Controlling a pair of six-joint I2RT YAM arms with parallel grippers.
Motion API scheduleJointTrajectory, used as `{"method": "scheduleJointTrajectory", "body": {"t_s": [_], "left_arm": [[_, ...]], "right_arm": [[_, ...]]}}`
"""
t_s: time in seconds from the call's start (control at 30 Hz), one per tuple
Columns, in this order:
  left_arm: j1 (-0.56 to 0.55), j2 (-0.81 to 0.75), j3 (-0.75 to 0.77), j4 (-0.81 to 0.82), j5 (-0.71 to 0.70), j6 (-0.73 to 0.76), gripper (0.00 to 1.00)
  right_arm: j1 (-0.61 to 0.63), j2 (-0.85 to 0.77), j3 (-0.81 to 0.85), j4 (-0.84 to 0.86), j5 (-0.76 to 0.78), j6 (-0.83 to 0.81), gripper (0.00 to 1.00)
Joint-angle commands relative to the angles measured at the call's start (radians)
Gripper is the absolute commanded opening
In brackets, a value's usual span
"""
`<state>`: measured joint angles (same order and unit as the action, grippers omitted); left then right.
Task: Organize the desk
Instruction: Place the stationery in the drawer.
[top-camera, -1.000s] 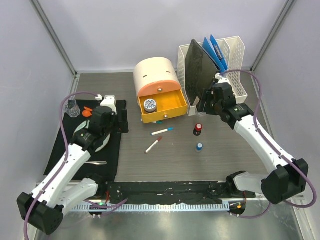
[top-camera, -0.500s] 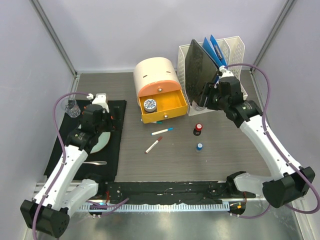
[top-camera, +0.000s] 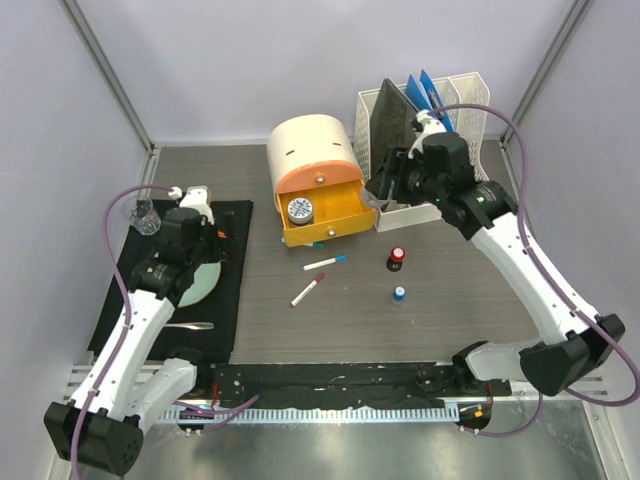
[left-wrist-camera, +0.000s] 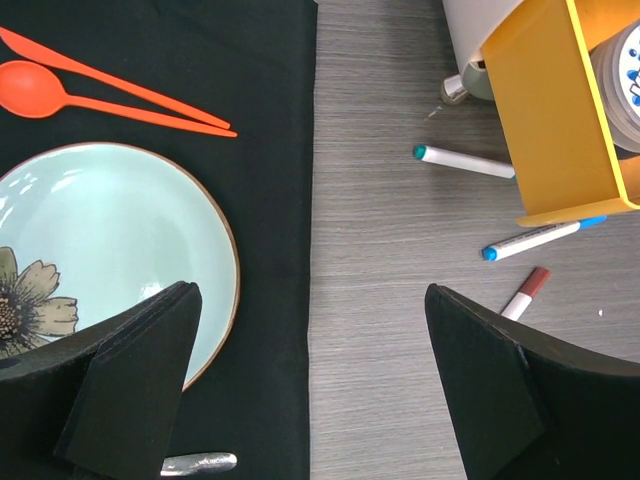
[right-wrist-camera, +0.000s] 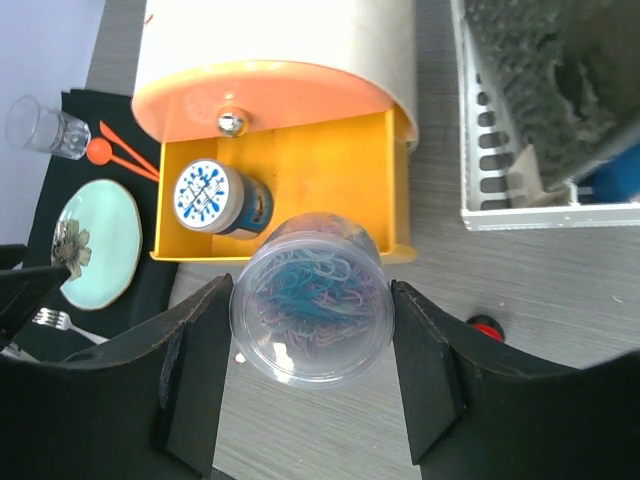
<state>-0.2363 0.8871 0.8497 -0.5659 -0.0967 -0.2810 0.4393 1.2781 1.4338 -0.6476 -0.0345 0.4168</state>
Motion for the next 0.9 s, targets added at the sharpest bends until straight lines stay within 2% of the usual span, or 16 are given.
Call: {"method": "scheduleJointTrajectory", "body": {"t_s": [0.0,0.2,0.87], "left_arm": [[0.02,-0.02,0.005,0.015,-0.031,-0.014,1.0],[0.029,-0.025,-0.003,0.017,-0.021,-0.026,1.0],[0.035,-0.066,-0.026,0.064,0.026,-0.024,1.0]], "right_arm": [[0.105,0.076,0.109,-0.003,0.109,-0.019,0.18],[0.209,0.214,0.198,-0.014,0.205,-0.024,0.17],[0.246,0.435,0.343,-0.021,0.26,-0.023,0.17]]}}
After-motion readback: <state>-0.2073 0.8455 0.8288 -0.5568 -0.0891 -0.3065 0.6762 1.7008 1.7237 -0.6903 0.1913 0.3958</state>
